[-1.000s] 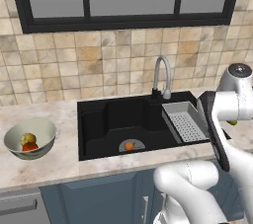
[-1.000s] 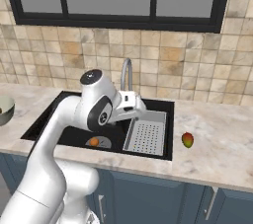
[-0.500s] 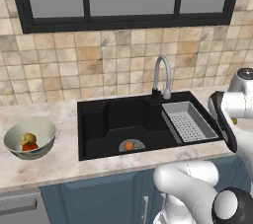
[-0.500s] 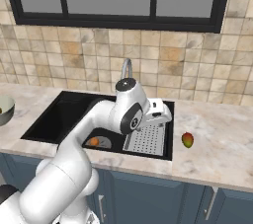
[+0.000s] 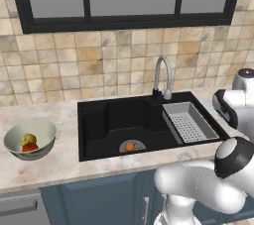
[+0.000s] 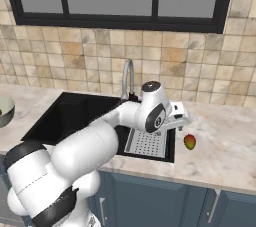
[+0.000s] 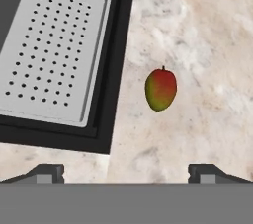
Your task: There is a mixed pile of frozen fruits and vegetables on the counter. Locate all the frozen vegetables and place the items in a bowl on the counter. Take all the frozen fruits and defrost them in a running sink.
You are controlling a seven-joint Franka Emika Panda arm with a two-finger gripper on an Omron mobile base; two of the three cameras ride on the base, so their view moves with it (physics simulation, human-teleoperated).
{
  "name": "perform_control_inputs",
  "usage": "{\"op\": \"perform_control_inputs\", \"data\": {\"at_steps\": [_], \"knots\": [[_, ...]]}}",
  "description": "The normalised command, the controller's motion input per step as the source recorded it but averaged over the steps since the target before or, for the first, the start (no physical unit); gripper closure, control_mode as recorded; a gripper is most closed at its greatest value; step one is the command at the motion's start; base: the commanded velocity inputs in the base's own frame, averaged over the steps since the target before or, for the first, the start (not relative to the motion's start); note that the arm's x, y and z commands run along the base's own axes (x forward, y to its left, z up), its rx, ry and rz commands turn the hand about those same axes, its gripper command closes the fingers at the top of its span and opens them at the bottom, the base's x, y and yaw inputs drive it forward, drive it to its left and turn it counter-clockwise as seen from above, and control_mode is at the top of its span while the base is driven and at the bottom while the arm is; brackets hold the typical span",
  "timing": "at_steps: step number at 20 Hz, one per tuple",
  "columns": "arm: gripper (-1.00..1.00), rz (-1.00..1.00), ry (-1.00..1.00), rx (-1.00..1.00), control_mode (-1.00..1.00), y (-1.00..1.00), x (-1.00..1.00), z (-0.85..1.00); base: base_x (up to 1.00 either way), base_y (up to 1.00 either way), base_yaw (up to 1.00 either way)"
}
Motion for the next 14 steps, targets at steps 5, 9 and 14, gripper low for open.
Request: {"op": "perform_control_inputs", "data": {"at_steps": [5, 9, 14], "knots": [[-1.0, -0.05, 0.08, 0.02, -1.0, -0.38, 0.42, -0.29, 0.0, 0.0, 0.0], [-1.0, -0.03, 0.08, 0.05, -1.0, -0.34, 0.36, -0.41, 0.0, 0.0, 0.0], [-1.0, -0.03, 0.06, 0.06, -1.0, -0.36, 0.36, -0.35, 0.0, 0.0, 0.0]]}}
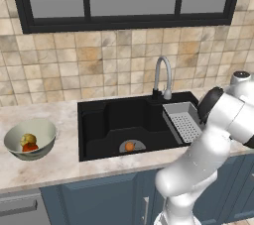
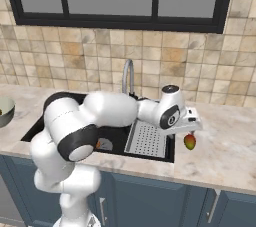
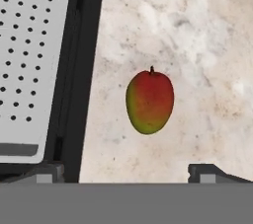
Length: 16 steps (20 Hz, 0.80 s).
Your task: There is a mixed pile of frozen fruits and vegetables on the counter. Locate all the frozen vegetables and place the items in a bowl on the counter. Take all the frozen fruits and defrost them in a running sink.
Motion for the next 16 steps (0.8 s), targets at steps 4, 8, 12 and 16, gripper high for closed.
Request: {"op": "perform_control_inputs", "data": {"at_steps": [4, 8, 12, 16], "knots": [[-1.0, -0.03, 0.02, 0.07, -1.0, -0.35, 0.31, -0.25, 0.0, 0.0, 0.0], [-1.0, -0.02, 0.01, 0.08, -1.0, -0.28, 0.26, -0.26, 0.0, 0.0, 0.0], [-1.0, -0.01, 0.02, 0.07, -1.0, -0.19, 0.23, -0.27, 0.0, 0.0, 0.0], [-1.0, -0.01, 0.02, 0.05, -1.0, -0.1, 0.22, -0.32, 0.0, 0.0, 0.0]]}}
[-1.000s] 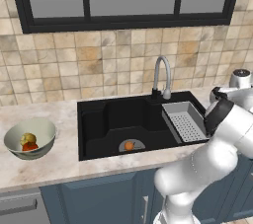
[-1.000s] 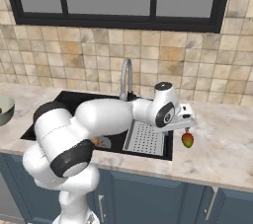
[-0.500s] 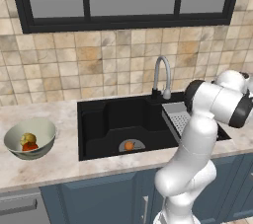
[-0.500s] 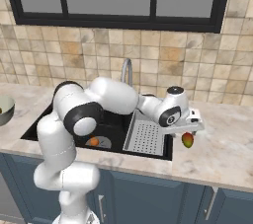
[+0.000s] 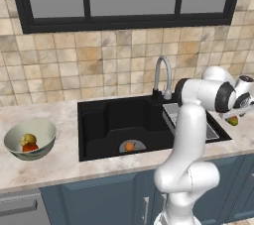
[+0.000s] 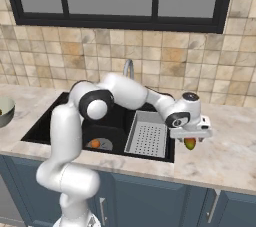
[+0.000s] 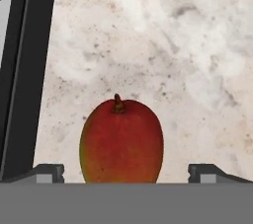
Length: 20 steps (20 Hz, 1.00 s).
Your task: There is a mixed pile of frozen fruits and vegetables on the counter. Locate all the frozen vegetables and place the items in a bowl on the counter. Take all the frozen fruits and defrost them in a running sink.
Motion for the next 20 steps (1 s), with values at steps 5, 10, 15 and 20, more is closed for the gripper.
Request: {"op": "perform_control_inputs", "data": {"at_steps": [5, 10, 15, 20], "knots": [[-1.0, 0.0, 0.02, 0.02, -1.0, 0.0, 0.18, -0.3, 0.0, 0.0, 0.0], [1.0, 0.0, 0.01, 0.0, -1.0, 0.04, 0.13, -0.3, 0.0, 0.0, 0.0], [1.0, 0.0, 0.0, 0.0, -1.0, 0.01, 0.0, -0.15, 0.0, 0.0, 0.0], [1.0, 0.0, 0.0, 0.0, -1.0, 0.43, -0.12, 0.13, 0.0, 0.0, 0.0]]}}
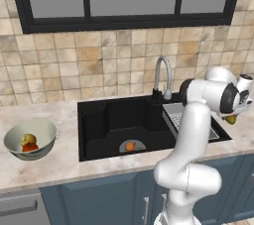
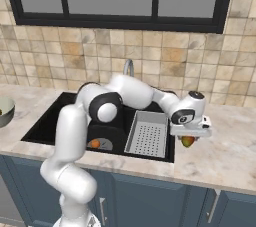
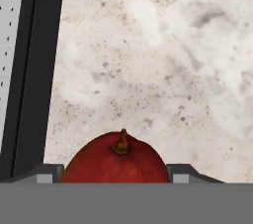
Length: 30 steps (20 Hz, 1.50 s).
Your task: There is a mixed pile of frozen fruits and vegetables on the counter. Locate all the frozen vegetables and place the items in a bowl on the counter. Take all the frozen fruits and defrost them in a running sink.
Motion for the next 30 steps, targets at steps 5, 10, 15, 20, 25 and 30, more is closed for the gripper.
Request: {"op": "perform_control_inputs", "data": {"at_steps": [5, 10, 15, 20, 25, 30], "knots": [[1.0, 0.0, 0.0, 0.0, -1.0, 0.96, -0.21, 0.26, 0.0, 0.0, 0.0], [1.0, 0.0, 0.0, 0.0, -1.0, 1.0, -0.51, 0.2, 0.0, 0.0, 0.0], [1.0, 0.02, 0.0, 0.0, -1.0, 1.0, -0.65, 0.17, 0.0, 0.0, 0.0], [1.0, 0.01, 0.0, 0.0, -1.0, 1.0, -0.27, 0.22, 0.0, 0.0, 0.0], [1.0, 0.01, 0.0, 0.0, -1.0, 1.0, -0.02, 0.07, 0.0, 0.0, 0.0], [1.0, 0.01, 0.0, 0.0, -1.0, 1.0, 0.03, 0.06, 0.0, 0.0, 0.0]]}}
